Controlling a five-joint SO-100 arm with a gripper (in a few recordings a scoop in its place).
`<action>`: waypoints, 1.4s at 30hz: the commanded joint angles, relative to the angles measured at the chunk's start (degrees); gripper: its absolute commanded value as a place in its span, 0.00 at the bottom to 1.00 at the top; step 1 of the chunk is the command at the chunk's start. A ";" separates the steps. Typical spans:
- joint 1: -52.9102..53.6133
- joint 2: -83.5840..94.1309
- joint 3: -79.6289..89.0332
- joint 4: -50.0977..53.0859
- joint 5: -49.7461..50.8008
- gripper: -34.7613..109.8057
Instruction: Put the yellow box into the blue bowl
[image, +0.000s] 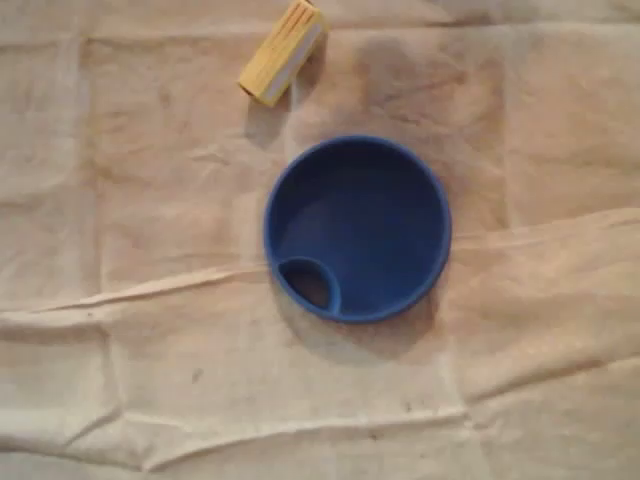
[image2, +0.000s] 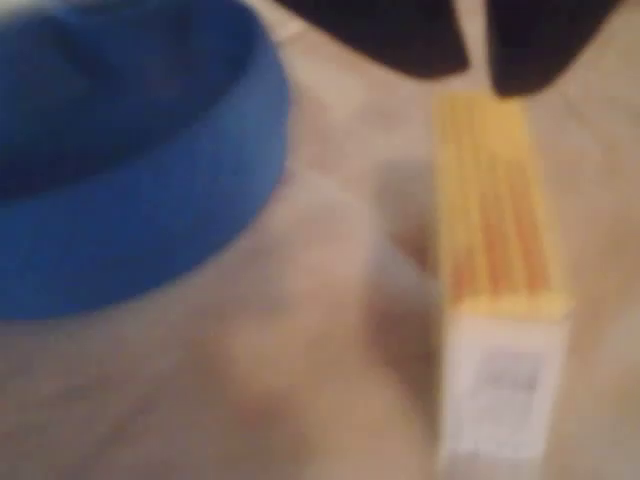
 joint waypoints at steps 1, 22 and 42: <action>0.79 -3.52 -5.19 -1.76 -3.52 0.24; 6.06 -9.58 -5.62 -2.46 -11.69 0.41; 5.98 -18.19 -5.36 -9.05 -12.04 0.42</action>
